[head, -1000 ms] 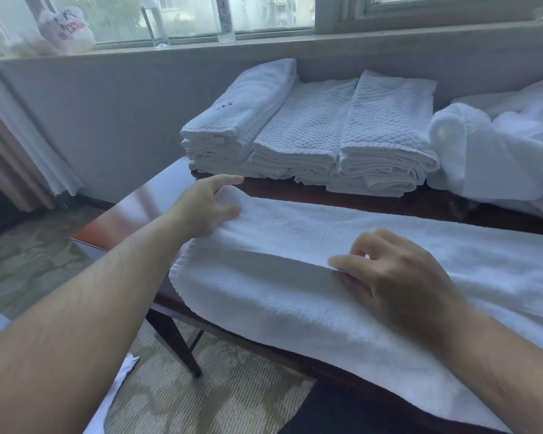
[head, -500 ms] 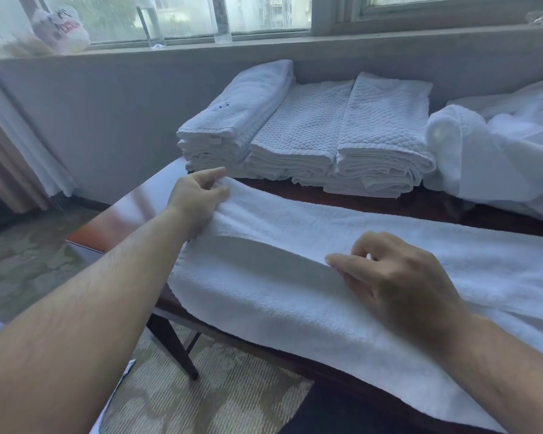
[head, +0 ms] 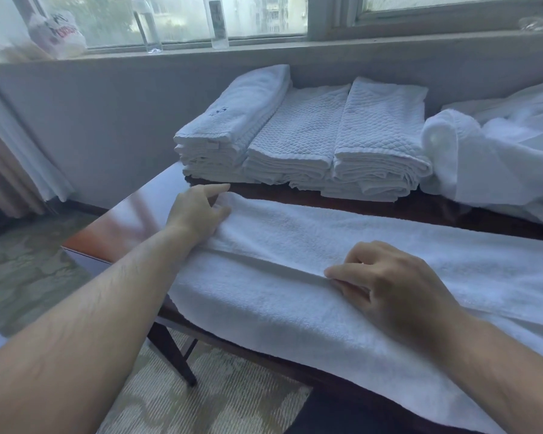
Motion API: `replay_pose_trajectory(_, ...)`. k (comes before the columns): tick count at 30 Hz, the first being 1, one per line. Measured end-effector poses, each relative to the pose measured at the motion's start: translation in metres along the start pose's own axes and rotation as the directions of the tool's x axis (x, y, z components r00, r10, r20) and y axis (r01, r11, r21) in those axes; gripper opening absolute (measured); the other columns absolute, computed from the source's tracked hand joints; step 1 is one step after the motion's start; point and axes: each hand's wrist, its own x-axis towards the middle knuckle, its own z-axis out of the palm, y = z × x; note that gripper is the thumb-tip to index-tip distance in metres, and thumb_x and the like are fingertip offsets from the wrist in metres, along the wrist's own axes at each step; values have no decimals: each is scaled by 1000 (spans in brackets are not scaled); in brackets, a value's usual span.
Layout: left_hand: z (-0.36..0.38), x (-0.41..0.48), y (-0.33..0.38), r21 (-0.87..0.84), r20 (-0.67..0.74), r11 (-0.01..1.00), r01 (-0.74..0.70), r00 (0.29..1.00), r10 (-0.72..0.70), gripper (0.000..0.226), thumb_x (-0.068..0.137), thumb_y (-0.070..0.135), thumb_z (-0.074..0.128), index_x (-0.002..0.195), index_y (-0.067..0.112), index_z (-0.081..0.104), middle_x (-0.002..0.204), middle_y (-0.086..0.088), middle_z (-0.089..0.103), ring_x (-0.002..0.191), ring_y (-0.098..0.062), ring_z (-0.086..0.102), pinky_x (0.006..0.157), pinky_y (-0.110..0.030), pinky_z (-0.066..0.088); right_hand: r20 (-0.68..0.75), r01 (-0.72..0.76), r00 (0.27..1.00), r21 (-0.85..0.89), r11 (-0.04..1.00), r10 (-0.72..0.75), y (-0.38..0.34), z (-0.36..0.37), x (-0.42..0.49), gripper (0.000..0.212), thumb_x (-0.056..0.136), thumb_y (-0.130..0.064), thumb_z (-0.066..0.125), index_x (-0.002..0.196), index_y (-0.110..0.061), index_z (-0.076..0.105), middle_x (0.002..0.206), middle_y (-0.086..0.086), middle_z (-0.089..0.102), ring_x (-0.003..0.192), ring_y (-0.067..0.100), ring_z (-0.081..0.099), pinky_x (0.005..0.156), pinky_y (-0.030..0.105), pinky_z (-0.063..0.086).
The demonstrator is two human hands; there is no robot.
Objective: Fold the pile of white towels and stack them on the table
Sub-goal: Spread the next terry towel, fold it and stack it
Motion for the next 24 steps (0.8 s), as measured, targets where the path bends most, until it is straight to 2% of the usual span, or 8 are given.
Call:
replay_pose_trajectory(4, 3, -8, 5, 143, -125, 989, -33, 991, 51, 21, 94, 27, 64, 112, 31, 73, 110, 3, 57, 108, -21, 53, 90, -32, 42, 26, -52, 998, 34, 998, 51, -1, 1, 1, 22, 95, -37, 59, 99, -30, 79, 80, -12, 57, 72, 12, 55, 53, 29, 45)
replay_pose_trajectory(7, 5, -16, 19, 237, -121, 962, -137, 978, 169, 29, 96, 21, 60, 123, 26, 69, 121, -2, 54, 119, -27, 46, 105, -42, 38, 32, -83, 996, 17, 996, 83, -3, 2, 2, 22, 93, -36, 60, 101, -27, 79, 82, -11, 58, 74, 13, 56, 57, 29, 46)
replay_pose_trajectory(11, 21, -32, 41, 251, 229, 925, -284, 946, 228, 47, 103, 48, 41, 145, 29, 52, 154, 0, 43, 143, -22, 33, 116, -35, 22, 32, -78, 996, -75, 994, 80, -5, -3, 2, 24, 96, -37, 58, 96, -23, 78, 92, -5, 63, 84, 19, 59, 69, 38, 51)
replay_pose_trajectory(14, 30, -35, 36, 355, 447, 891, -284, 888, 104, 71, 100, 67, 24, 161, 33, 13, 169, 4, 2, 156, -18, -1, 125, -38, 0, 220, -133, 960, -183, 974, 172, -10, -9, 6, 54, 97, -52, 27, 115, -25, 71, 113, -5, 65, 105, 20, 60, 87, 39, 48)
replay_pose_trajectory(16, 30, -30, 33, 401, 465, 872, -281, 882, 71, 75, 98, 70, 20, 161, 35, 1, 169, 7, -9, 155, -17, -9, 125, -43, -4, 386, -158, 888, -250, 955, 248, -11, -7, 5, 70, 96, -59, 6, 147, -30, 45, 149, -6, 46, 137, 19, 41, 110, 34, 33)
replay_pose_trajectory(17, 30, -28, 33, 409, 469, 866, -286, 880, 69, 74, 98, 70, 19, 161, 35, 0, 168, 8, -10, 155, -16, -9, 125, -43, -5, 443, -171, 856, -244, 955, 267, -11, -6, 2, 73, 96, -61, 1, 158, -32, 24, 165, -7, 23, 151, 17, 20, 120, 31, 18)
replay_pose_trajectory(19, 29, -29, 35, 416, 473, 859, -299, 878, 77, 73, 99, 69, 18, 161, 35, 0, 168, 8, -10, 155, -16, -8, 125, -43, -4, 520, -216, 800, -214, 953, 298, -10, -7, -3, 75, 93, -66, -2, 161, -34, -6, 168, -11, -15, 154, 10, -17, 120, 27, -10)
replay_pose_trajectory(24, 29, -55, 53, 391, 375, 867, -308, 914, 156, 59, 106, 50, 26, 161, 30, 18, 169, 2, 8, 156, -20, 4, 125, -43, 4, 535, -323, 743, -240, 915, 402, -5, -26, -28, 84, 84, -77, -5, 158, -38, -15, 161, -17, -29, 147, 11, -35, 123, 38, -17)
